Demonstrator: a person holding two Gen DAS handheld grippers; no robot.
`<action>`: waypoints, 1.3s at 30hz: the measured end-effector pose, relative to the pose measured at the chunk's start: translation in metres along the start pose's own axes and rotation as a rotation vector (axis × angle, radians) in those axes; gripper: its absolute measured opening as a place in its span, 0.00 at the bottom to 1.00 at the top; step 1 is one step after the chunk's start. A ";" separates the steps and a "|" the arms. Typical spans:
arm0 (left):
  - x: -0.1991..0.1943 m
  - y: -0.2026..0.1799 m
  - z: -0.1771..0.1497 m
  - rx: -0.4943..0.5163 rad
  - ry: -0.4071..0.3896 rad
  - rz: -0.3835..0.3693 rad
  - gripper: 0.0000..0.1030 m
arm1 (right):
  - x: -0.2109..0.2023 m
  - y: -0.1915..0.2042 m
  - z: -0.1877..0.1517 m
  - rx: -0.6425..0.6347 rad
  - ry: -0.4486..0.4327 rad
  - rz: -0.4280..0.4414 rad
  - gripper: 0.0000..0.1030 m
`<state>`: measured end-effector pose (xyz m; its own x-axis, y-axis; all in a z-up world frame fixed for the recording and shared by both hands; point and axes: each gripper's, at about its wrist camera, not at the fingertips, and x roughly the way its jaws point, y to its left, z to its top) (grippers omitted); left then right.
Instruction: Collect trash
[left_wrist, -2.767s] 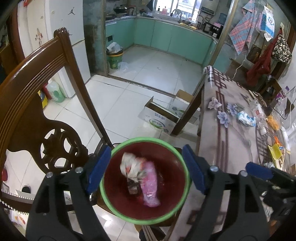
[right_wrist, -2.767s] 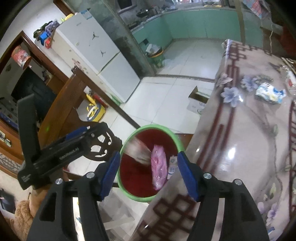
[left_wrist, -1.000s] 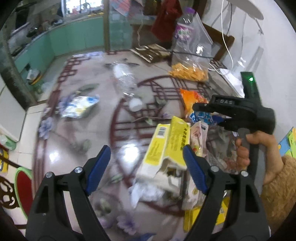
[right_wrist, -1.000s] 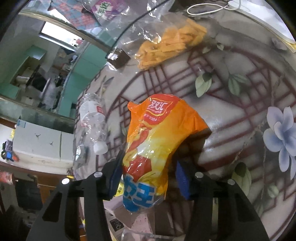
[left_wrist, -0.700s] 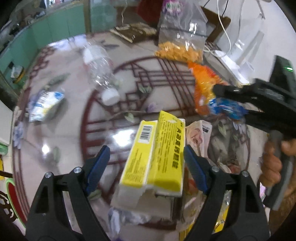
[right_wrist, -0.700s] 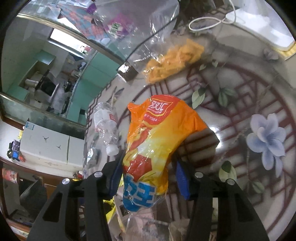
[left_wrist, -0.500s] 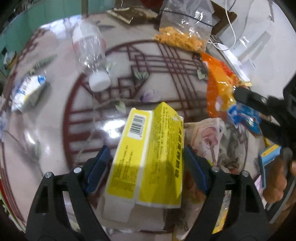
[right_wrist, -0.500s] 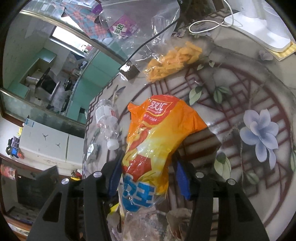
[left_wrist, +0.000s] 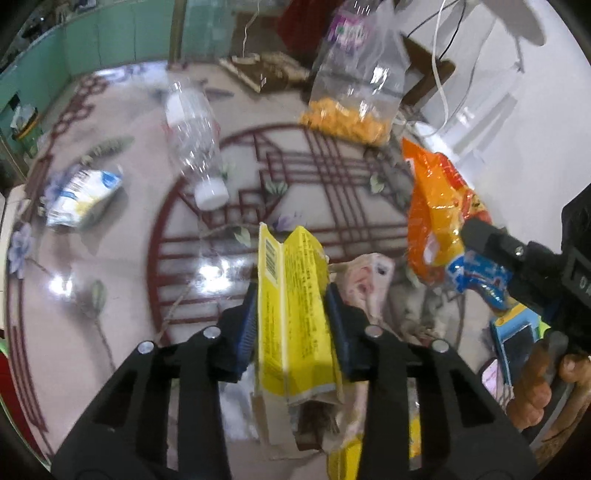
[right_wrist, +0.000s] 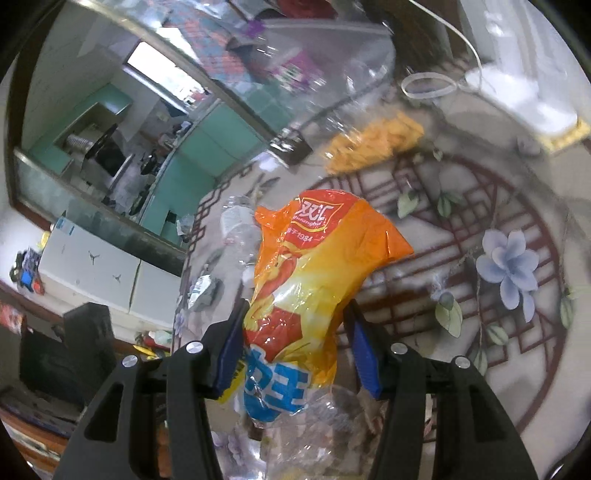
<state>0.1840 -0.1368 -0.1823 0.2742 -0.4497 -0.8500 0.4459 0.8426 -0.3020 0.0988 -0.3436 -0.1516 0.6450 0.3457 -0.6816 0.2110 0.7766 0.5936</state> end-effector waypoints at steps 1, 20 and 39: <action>-0.012 -0.001 -0.002 0.000 -0.024 0.000 0.33 | -0.005 0.006 -0.002 -0.016 -0.008 0.003 0.50; -0.176 0.011 -0.076 -0.084 -0.332 0.138 0.34 | -0.054 0.117 -0.057 -0.274 -0.071 0.082 0.50; -0.219 0.080 -0.123 -0.207 -0.371 0.182 0.35 | -0.023 0.178 -0.101 -0.391 0.001 0.105 0.50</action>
<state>0.0546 0.0661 -0.0736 0.6357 -0.3328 -0.6965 0.1929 0.9421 -0.2741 0.0472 -0.1601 -0.0742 0.6475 0.4339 -0.6265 -0.1510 0.8789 0.4525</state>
